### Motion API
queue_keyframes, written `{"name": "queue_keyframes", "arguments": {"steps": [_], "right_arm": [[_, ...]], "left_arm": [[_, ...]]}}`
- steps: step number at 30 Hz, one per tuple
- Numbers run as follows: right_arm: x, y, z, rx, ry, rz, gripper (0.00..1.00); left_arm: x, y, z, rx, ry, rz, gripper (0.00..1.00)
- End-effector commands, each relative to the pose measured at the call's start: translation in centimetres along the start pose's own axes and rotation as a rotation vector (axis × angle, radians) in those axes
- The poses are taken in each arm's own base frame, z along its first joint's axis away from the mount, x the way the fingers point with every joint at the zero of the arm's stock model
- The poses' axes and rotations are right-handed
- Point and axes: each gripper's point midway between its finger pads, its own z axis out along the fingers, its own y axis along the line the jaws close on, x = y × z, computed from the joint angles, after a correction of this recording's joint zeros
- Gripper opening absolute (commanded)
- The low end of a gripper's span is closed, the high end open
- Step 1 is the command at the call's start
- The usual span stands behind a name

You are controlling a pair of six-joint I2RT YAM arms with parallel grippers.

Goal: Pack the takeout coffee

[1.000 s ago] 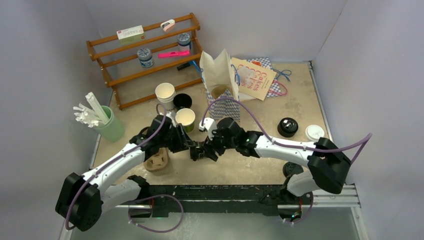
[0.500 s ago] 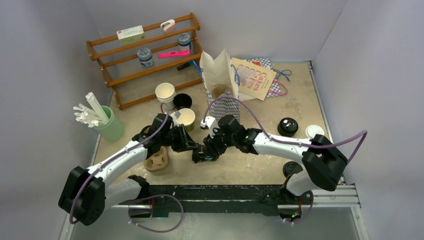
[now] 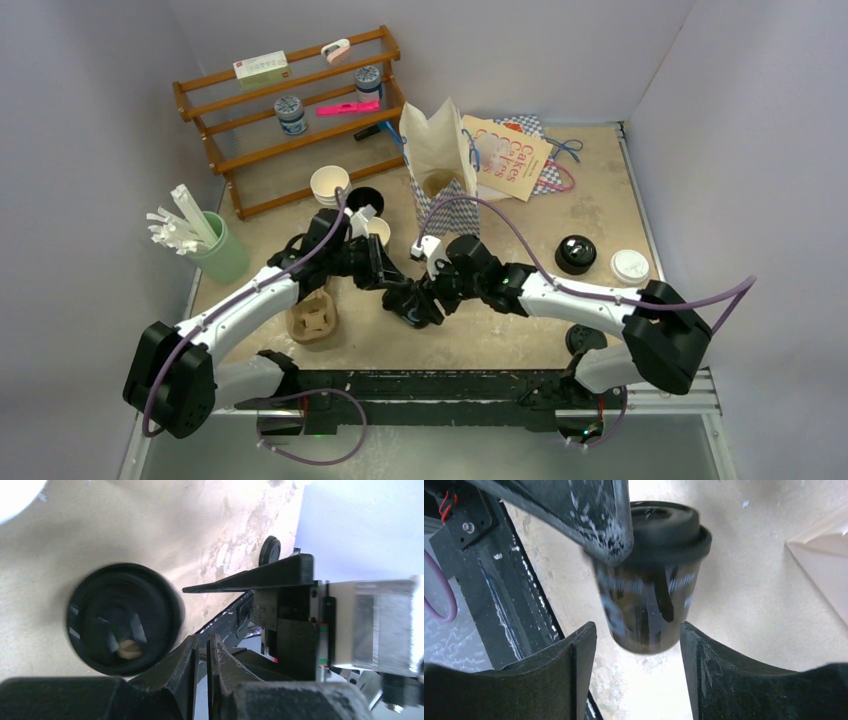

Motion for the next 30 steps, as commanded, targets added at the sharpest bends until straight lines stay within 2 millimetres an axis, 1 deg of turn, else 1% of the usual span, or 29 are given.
{"name": "queue_keyframes", "arguments": {"steps": [1, 5, 7, 8, 10, 11, 12, 14, 15, 18, 20, 22, 27, 30], "right_arm": [[0.9, 0.1, -1.1, 0.020, -0.006, 0.033, 0.65], [2.2, -0.1, -1.3, 0.032, -0.004, 0.068, 0.64], [2.5, -0.1, -1.3, 0.034, -0.009, 0.079, 0.64], [2.5, -0.1, -1.2, 0.037, -0.011, 0.083, 0.64], [2.7, 0.0, -1.2, 0.033, -0.009, 0.094, 0.64], [2.6, 0.1, -1.2, 0.026, -0.012, 0.099, 0.64], [2.2, 0.1, -1.2, 0.025, -0.023, 0.098, 0.67], [1.2, -0.2, -1.1, 0.048, -0.052, 0.109, 0.73], [0.7, -0.3, -0.8, 0.052, -0.063, 0.126, 0.76], [-0.2, -0.5, 0.0, 0.070, -0.080, 0.168, 0.84], [-0.9, -0.7, 0.8, 0.083, -0.086, 0.153, 0.88], [-1.2, -1.1, 1.7, 0.093, -0.069, 0.130, 0.88], [-1.5, -1.2, 3.3, 0.076, -0.021, 0.103, 0.83], [-1.2, -1.1, 3.6, 0.065, -0.009, 0.104, 0.80]], "left_arm": [[-0.2, -2.9, -0.3, 0.100, 0.024, 0.064, 0.14], [1.0, -3.5, 0.5, 0.109, 0.063, 0.084, 0.14], [1.8, -3.6, 1.0, 0.101, 0.086, 0.096, 0.14], [2.0, -3.5, 1.2, 0.087, 0.092, 0.101, 0.12], [1.6, -3.3, 0.9, 0.043, 0.073, 0.125, 0.11], [0.9, -3.4, 0.5, 0.018, 0.041, 0.146, 0.11], [0.1, -3.6, -0.1, -0.002, 0.006, 0.166, 0.14], [-1.7, -3.6, -1.4, -0.038, -0.049, 0.195, 0.23], [-2.5, -3.0, -2.0, -0.073, -0.071, 0.206, 0.31], [-4.1, -0.9, -3.4, -0.196, -0.110, 0.259, 0.53], [-4.7, 0.1, -3.6, -0.229, -0.119, 0.285, 0.61], [-5.0, 1.1, -3.5, -0.251, -0.115, 0.305, 0.65], [-5.1, 3.1, -2.4, -0.275, -0.069, 0.385, 0.68], [-4.8, 3.5, -1.9, -0.260, -0.046, 0.421, 0.71]]}}
